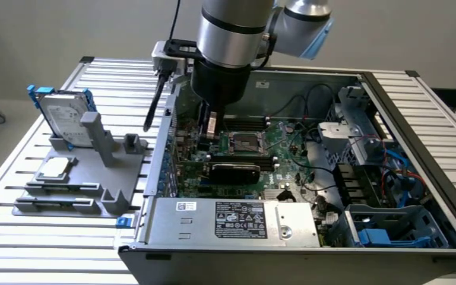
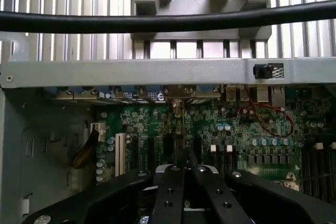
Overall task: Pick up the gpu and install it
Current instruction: 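Press down on the gpu until it lock into place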
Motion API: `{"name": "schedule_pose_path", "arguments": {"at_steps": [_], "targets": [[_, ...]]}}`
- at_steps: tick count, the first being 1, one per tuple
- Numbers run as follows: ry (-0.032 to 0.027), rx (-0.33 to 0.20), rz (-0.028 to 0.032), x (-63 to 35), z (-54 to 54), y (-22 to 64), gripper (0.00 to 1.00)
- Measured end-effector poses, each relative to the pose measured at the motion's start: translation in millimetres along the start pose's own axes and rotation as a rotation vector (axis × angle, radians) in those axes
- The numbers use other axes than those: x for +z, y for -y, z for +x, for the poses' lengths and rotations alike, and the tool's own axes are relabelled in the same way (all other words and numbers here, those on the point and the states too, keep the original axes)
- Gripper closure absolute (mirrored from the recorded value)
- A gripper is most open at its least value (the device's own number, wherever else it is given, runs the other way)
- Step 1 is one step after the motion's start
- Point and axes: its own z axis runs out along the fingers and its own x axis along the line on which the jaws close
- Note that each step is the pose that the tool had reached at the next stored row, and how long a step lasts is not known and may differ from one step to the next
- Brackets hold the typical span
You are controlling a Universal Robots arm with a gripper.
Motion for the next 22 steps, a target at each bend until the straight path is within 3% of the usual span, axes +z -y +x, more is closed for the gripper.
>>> {"name": "schedule_pose_path", "arguments": {"at_steps": [6, 7, 8, 9, 22], "targets": [[0.0010, -0.006, 0.1075, -0.1, 0.0, 1.2, 0.89], [0.0011, -0.007, 0.1237, -0.2, 0.0, 1.6, 0.89], [0.0014, -0.007, 0.1347, -0.3, 0.0, 2.2, 0.89], [0.0015, -0.007, 0.1383, -0.2, 0.0, 2.3, 0.89], [0.0014, -0.007, 0.1380, -1.0, 0.0, 2.2, 0.89]]}}
